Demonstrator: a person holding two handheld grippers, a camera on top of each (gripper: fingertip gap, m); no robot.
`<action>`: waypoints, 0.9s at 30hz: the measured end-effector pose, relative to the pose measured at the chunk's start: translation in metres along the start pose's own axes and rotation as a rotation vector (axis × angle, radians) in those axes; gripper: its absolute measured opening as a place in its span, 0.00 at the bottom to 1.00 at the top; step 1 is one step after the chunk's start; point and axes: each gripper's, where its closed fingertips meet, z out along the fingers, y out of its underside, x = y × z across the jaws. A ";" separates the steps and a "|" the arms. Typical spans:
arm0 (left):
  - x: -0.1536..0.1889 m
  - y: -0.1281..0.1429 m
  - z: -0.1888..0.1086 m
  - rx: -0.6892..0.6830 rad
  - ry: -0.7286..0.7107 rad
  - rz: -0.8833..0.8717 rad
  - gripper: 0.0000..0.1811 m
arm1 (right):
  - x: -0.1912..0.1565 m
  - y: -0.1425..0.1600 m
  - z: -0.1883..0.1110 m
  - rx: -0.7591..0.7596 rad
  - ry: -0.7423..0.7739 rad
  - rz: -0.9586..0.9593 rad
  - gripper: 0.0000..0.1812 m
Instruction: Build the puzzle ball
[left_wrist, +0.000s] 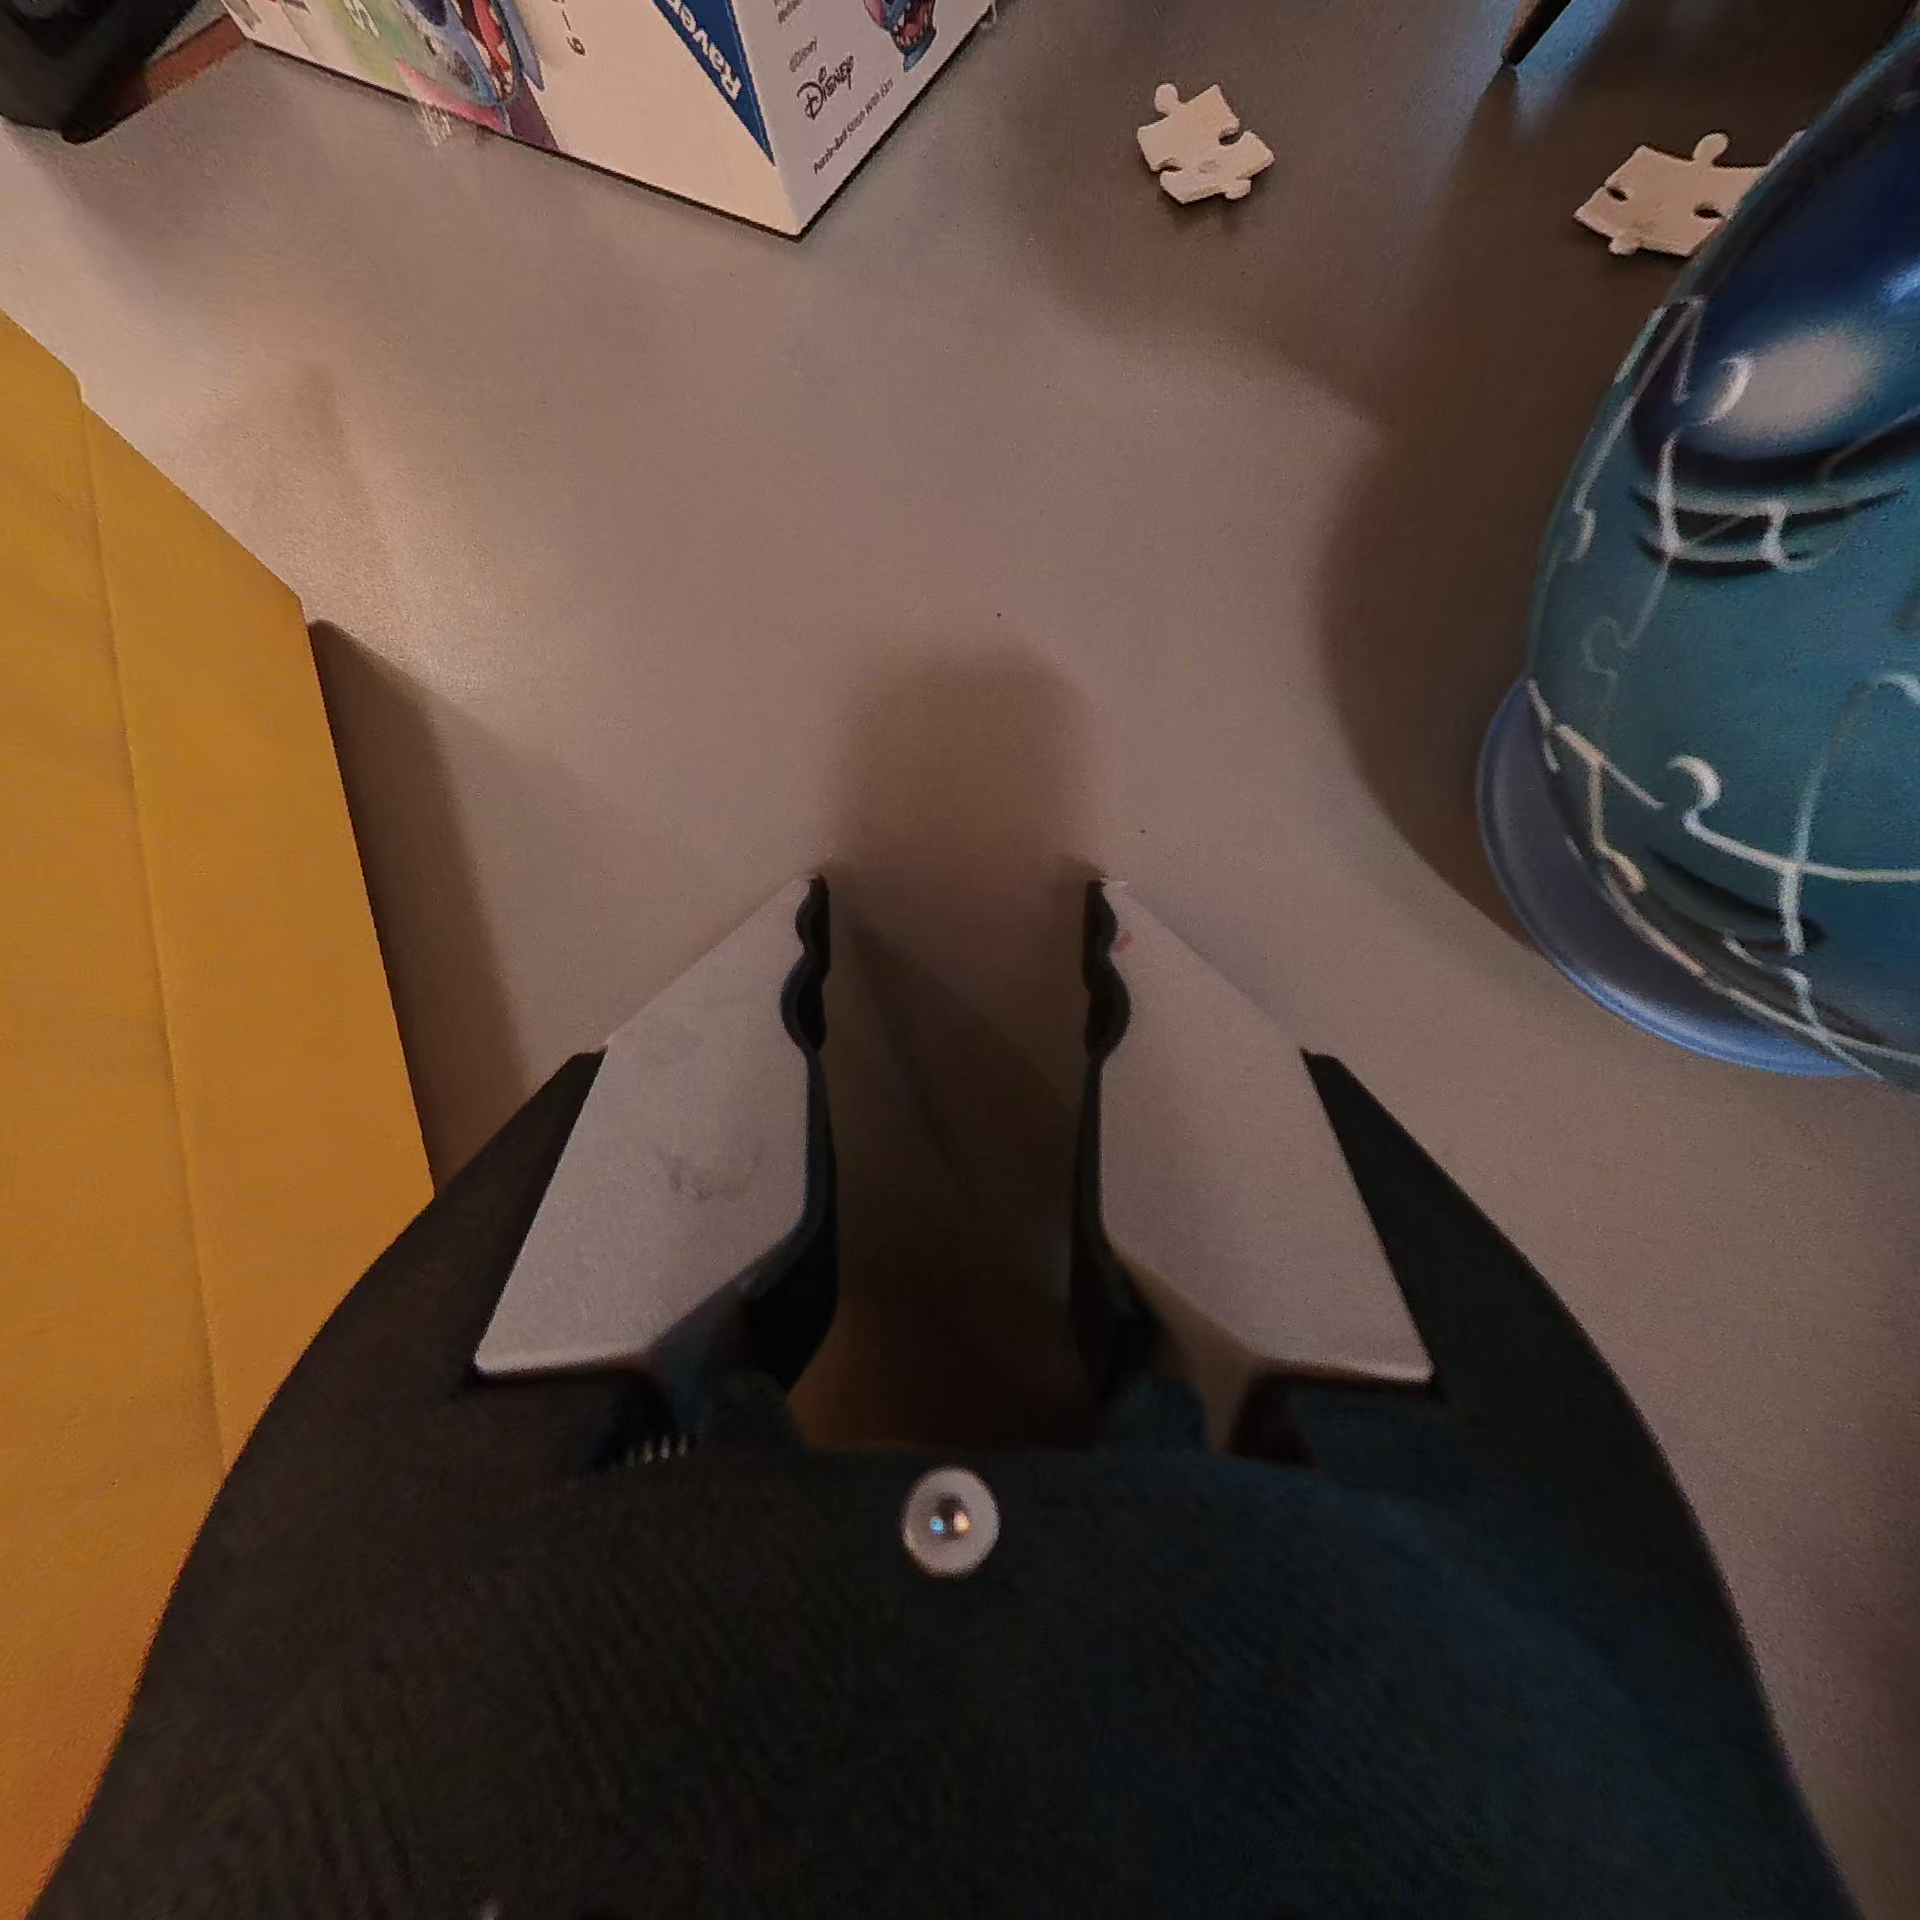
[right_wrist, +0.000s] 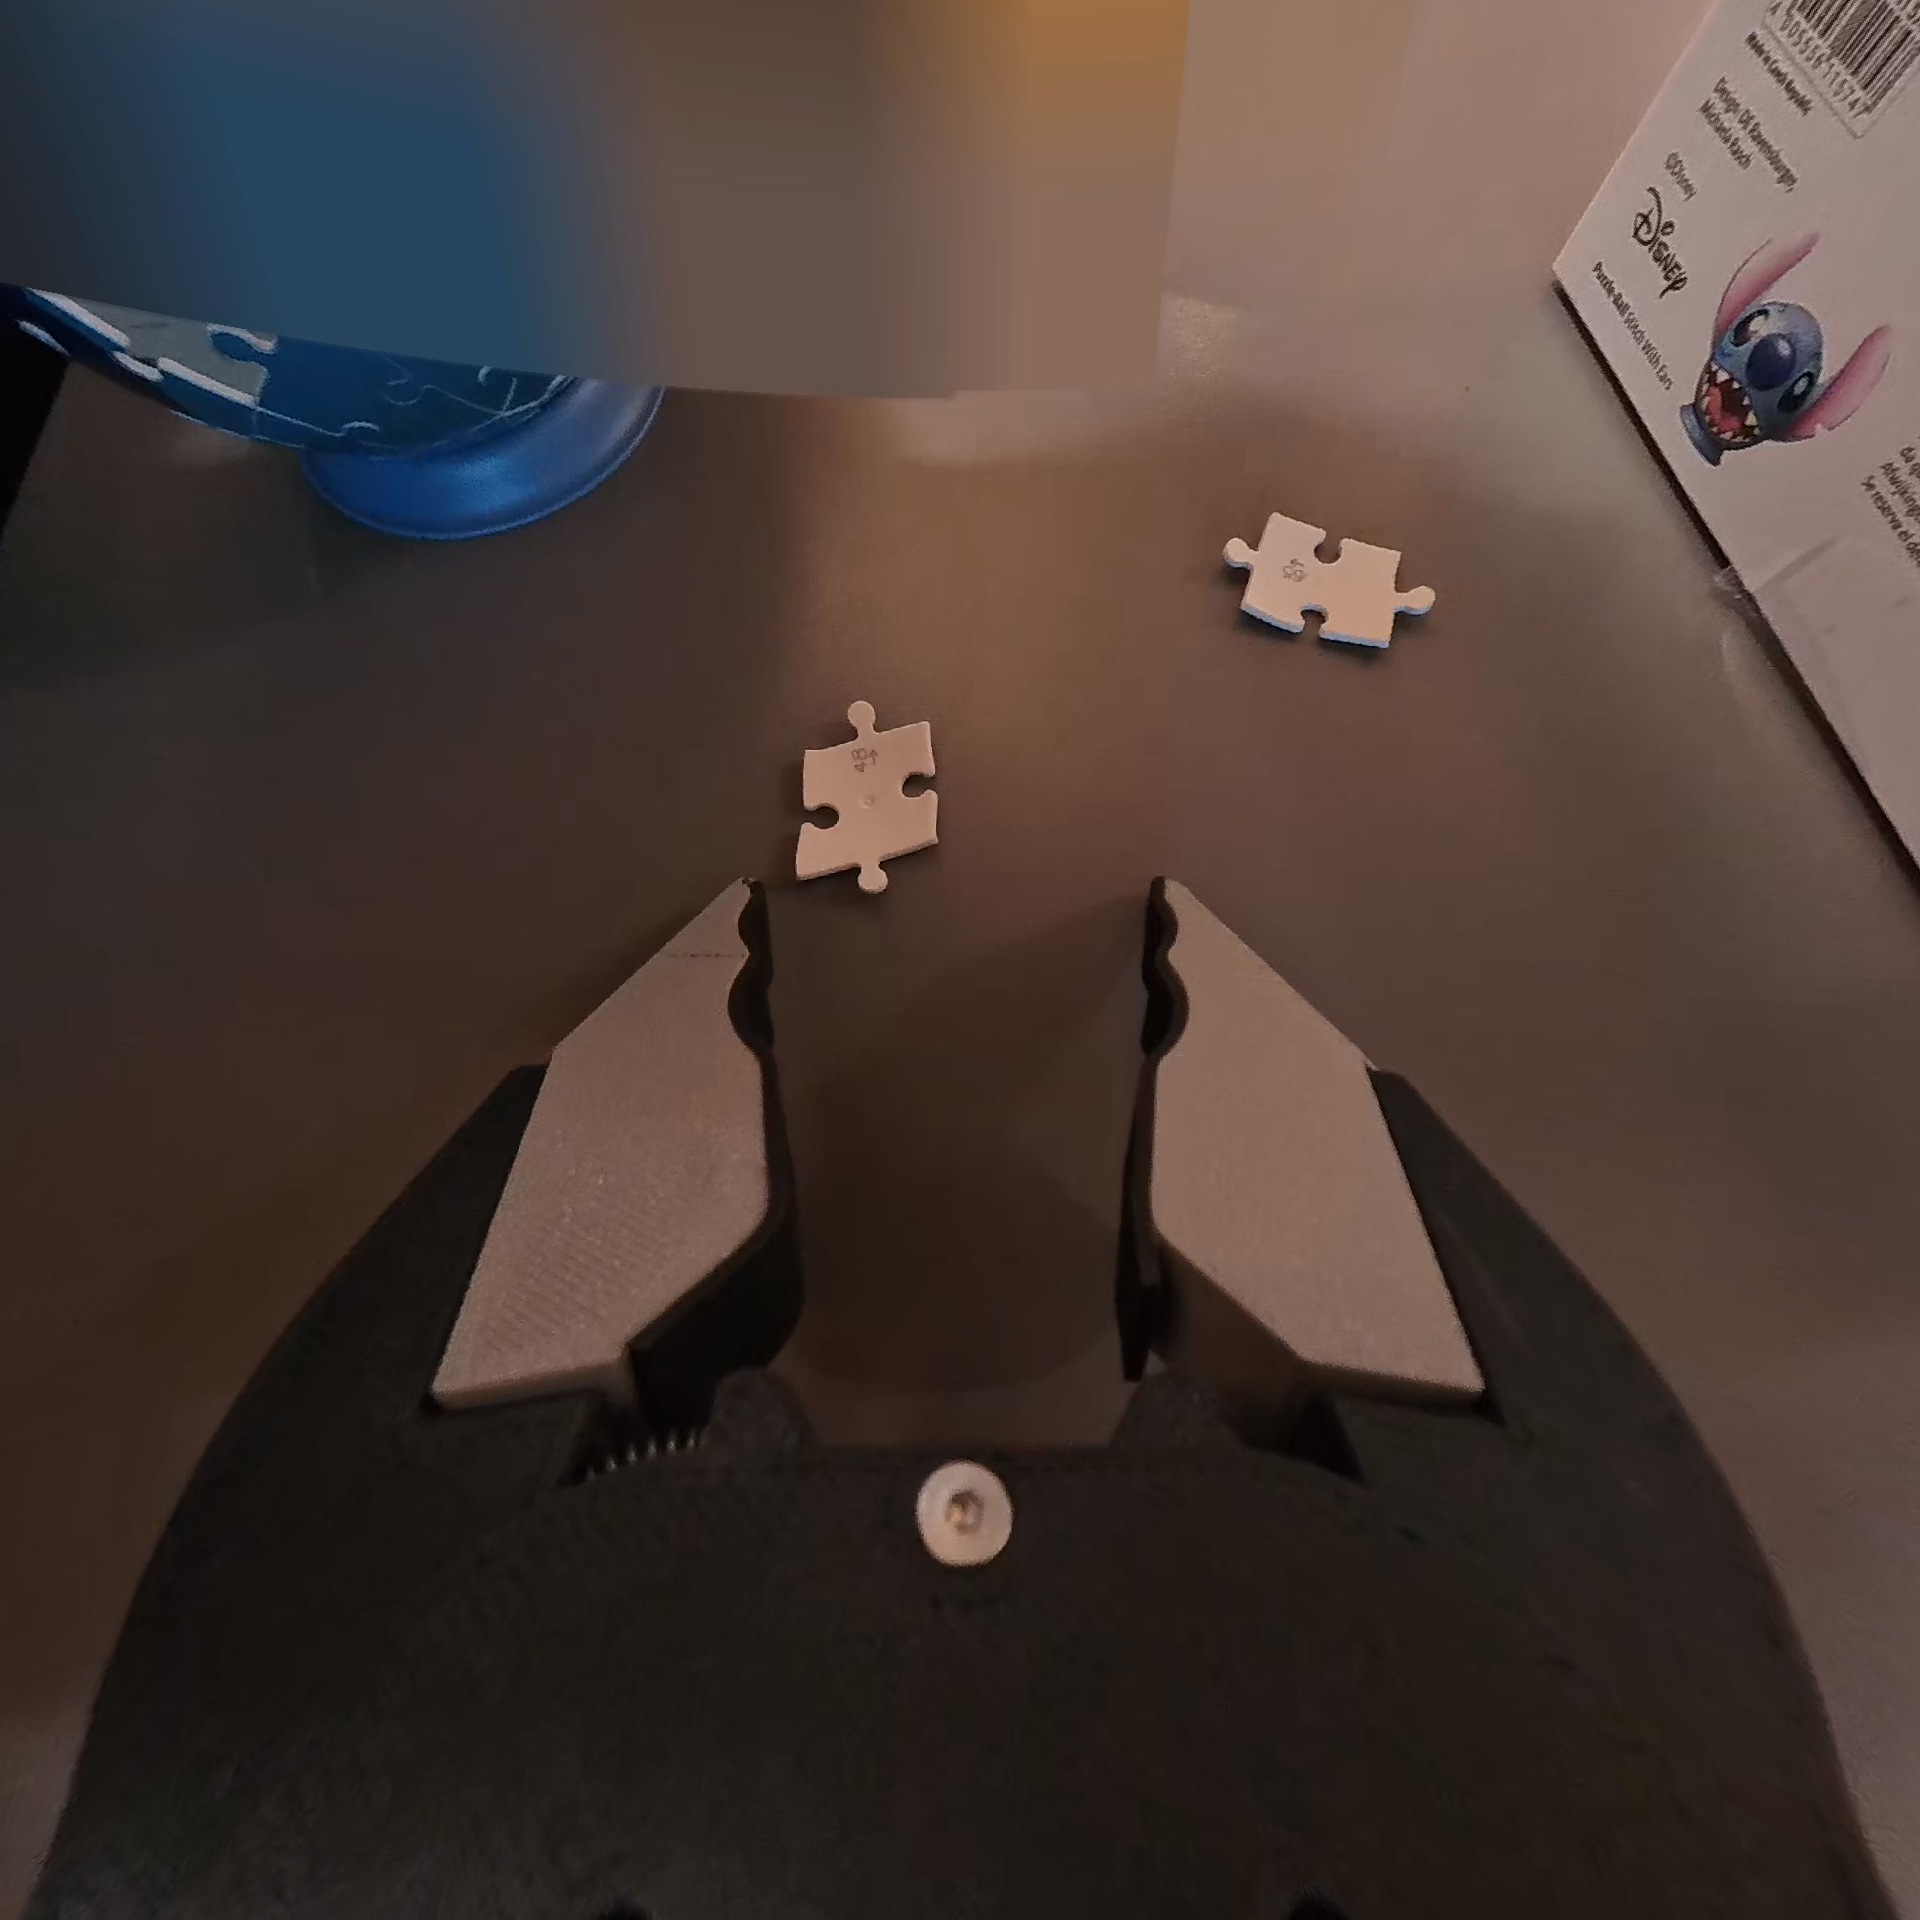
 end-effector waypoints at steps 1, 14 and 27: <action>0.000 0.000 0.000 0.000 0.003 -0.002 0.26 | 0.000 0.000 0.000 0.001 -0.002 0.002 0.39; -0.004 0.001 0.001 -0.007 0.000 -0.038 0.24 | 0.002 0.000 0.003 -0.012 0.028 -0.039 0.37; -0.012 0.002 0.001 -0.015 -0.033 -0.093 0.30 | 0.011 0.003 0.001 -0.020 0.096 0.000 0.43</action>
